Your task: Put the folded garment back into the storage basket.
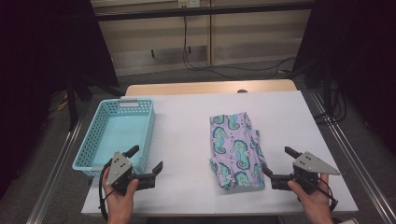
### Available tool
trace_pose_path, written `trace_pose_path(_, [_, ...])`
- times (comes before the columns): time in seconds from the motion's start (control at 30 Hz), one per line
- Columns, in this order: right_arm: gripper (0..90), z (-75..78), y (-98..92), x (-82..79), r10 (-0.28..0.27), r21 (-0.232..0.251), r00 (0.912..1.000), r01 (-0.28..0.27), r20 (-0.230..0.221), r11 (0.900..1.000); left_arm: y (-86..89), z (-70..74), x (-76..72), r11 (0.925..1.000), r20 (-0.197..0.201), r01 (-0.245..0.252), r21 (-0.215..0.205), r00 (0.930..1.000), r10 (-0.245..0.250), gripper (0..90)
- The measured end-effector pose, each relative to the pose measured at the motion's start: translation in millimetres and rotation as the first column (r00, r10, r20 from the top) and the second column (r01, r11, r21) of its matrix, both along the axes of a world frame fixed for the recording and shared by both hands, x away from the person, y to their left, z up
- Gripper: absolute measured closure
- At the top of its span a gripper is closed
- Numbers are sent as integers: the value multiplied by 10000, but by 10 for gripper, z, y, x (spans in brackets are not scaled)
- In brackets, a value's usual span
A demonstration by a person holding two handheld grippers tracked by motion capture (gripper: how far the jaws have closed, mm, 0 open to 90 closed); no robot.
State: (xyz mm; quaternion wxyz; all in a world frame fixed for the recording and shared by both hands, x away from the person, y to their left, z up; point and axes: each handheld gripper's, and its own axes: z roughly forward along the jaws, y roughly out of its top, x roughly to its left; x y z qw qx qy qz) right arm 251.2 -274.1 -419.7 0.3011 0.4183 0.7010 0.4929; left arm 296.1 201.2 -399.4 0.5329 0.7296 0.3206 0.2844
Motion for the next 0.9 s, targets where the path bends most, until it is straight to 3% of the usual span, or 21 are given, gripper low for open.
trace_pose_path(0.1, [11, 13, 28, 8, -37, 66, 10000, 37, -72, 10000, -97, -13, 29, 9994, -95, 358, -33, 9993, -358, 23])
trace_pose_path(0.13, [11, 13, 34, 12, 20, 11, 10000, -19, -94, 10000, -121, -12, 39, 9988, -99, 451, 189, 9989, -449, 23])
trace_pose_path(0.17, [14, 13, 46, 9, -6, -14, 9999, 6, -142, 10000, -162, -21, 48, 9985, -166, 542, -20, 9984, -542, 22])
trace_pose_path(0.27, [22, 12, 69, 15, 214, 117, 9995, -211, -242, 9997, -202, -24, 80, 9974, -295, 717, 79, 9970, -714, 22])
trace_pose_path(0.3, [23, 18, 96, 14, 378, 121, 9986, -374, -356, 9992, -221, -24, 114, 9938, -340, 1107, 95, 9933, -1103, 25])
trace_pose_path(0.37, [24, 22, 112, 15, 469, 152, 9980, -462, -431, 9988, -237, -30, 122, 9942, -266, 1078, -17, 9938, -1078, 25])
trace_pose_path(0.53, [24, 32, 173, 38, 802, 171, 9946, -793, -652, 9967, -331, -60, 203, 9933, -514, 1152, -25, 9920, -1152, 29])
trace_pose_path(0.67, [24, 50, 226, 62, 1100, -110, 9910, -1112, -763, 9937, -441, -59, 251, 9918, -592, 1265, -207, 9901, -1275, 28])
trace_pose_path(0.73, [25, 66, 259, 67, 1263, -197, 9888, -1282, -798, 9916, -483, -51, 281, 9914, -629, 1306, 10, 9895, -1303, 26])
trace_pose_path(0.8, [28, 80, 288, 70, 1404, -216, 9863, -1427, -866, 9895, -508, -50, 297, 9904, -599, 1380, -69, 9886, -1382, 23])
trace_pose_path(0.83, [37, 88, 303, 71, 1468, -200, 9848, -1493, -930, 9886, -539, -47, 313, 9894, -648, 1439, -216, 9873, -1450, 23])
trace_pose_path(0.9, [52, 115, 325, 66, 1575, -199, 9811, -1607, -1127, 9868, -616, -31, 363, 9857, -687, 1683, -48, 9834, -1682, 24])
